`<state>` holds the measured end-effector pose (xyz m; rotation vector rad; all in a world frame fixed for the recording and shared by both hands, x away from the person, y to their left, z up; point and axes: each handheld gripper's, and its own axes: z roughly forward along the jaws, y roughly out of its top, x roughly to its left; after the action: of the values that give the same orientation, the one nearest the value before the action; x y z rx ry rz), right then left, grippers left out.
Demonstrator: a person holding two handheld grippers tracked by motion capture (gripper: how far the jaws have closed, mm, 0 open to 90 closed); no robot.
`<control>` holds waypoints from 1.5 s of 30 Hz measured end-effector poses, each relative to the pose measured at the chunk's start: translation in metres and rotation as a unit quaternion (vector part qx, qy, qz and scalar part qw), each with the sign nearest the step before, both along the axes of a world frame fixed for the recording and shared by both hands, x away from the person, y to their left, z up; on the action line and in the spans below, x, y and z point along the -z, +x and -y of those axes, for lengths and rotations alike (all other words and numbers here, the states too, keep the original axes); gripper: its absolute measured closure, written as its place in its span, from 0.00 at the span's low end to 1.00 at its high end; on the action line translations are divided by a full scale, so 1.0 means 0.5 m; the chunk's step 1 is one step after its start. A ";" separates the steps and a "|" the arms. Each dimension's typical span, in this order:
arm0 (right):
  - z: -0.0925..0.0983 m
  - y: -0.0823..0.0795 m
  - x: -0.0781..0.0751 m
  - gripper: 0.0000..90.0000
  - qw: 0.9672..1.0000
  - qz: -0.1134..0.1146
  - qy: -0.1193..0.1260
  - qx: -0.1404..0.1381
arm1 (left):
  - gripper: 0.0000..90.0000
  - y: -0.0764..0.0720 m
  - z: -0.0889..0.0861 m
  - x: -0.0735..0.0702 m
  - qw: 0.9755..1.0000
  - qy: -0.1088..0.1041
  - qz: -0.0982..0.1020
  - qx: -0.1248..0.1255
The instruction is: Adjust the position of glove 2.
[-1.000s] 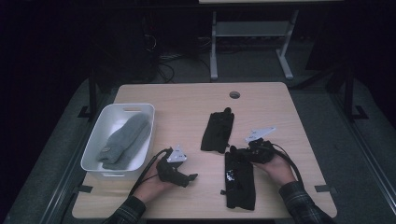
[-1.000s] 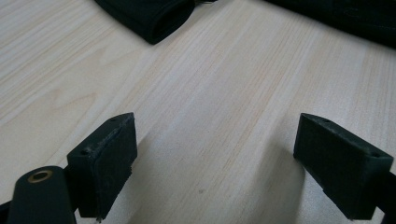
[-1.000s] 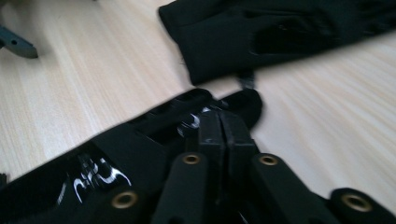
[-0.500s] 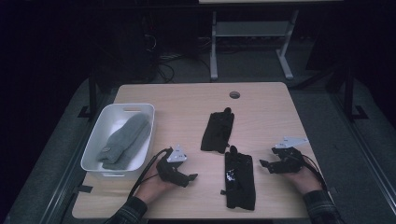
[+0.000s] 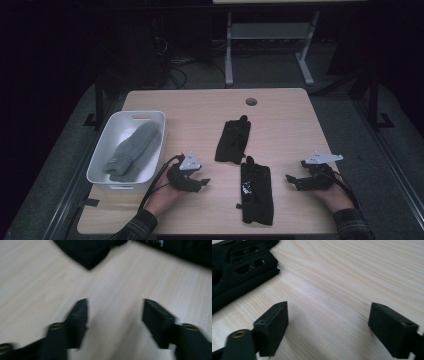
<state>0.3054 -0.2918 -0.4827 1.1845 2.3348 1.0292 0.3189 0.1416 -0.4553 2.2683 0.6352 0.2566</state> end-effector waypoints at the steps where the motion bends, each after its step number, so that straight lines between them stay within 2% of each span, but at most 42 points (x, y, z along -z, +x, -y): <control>1: 0.000 0.000 0.000 0.17 1.000 0.000 0.000 -0.001 | 0.64 0.006 0.004 -0.007 1.000 -0.001 -0.003 0.004; 4: 0.000 0.000 0.000 0.15 1.000 -0.002 0.000 0.001 | 0.89 0.028 0.019 -0.023 1.000 -0.011 -0.020 0.011; 6: 0.000 0.000 0.000 0.15 1.000 -0.001 -0.001 0.000 | 0.99 0.046 0.033 -0.032 0.999 -0.016 -0.028 0.016; 10: 0.000 0.000 0.000 0.15 1.000 -0.002 -0.001 0.001 | 0.99 0.086 0.063 -0.048 0.999 -0.023 -0.024 0.014; 15: 0.000 0.000 0.000 0.15 1.000 -0.002 -0.001 0.001 | 0.99 0.142 0.099 -0.052 0.999 -0.034 -0.021 0.009; 19: 0.000 0.001 0.000 0.15 1.000 -0.001 -0.001 0.000 | 0.99 0.184 0.123 -0.043 1.000 -0.025 -0.017 0.005; 23: 0.000 0.000 0.000 0.15 1.000 -0.002 0.000 0.001 | 0.99 0.213 0.136 -0.023 0.999 -0.023 -0.027 -0.002; 25: 0.000 0.001 0.000 0.15 1.000 -0.001 0.000 0.001 | 0.99 0.220 0.142 -0.011 0.999 -0.025 -0.037 -0.008; 28: 0.001 0.001 0.001 0.15 1.000 -0.001 -0.001 0.001 | 0.99 0.228 0.147 0.009 0.999 0.000 -0.042 -0.006; 31: 0.001 0.001 0.001 0.15 1.000 -0.001 -0.001 0.002 | 1.00 0.231 0.145 0.018 0.998 -0.017 -0.052 -0.016; 33: 0.001 0.001 0.001 0.15 1.000 0.000 -0.001 0.002 | 1.00 0.230 0.143 0.018 0.999 -0.010 -0.049 -0.015; 37: 0.001 0.001 0.001 0.15 1.000 0.000 -0.001 0.002 | 1.00 0.217 0.133 0.014 0.999 0.001 -0.049 -0.017; 41: 0.001 0.001 0.001 0.15 1.000 0.000 -0.002 0.004 | 1.00 0.195 0.120 0.015 0.998 -0.006 -0.056 -0.025; 45: 0.001 0.001 0.001 0.15 1.000 0.000 -0.002 0.004 | 1.00 0.165 0.106 0.012 0.998 0.001 -0.057 -0.026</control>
<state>0.3058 -0.2924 -0.4829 1.1910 2.3293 1.0209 0.4016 0.0886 -0.4615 2.2831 0.7550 0.1552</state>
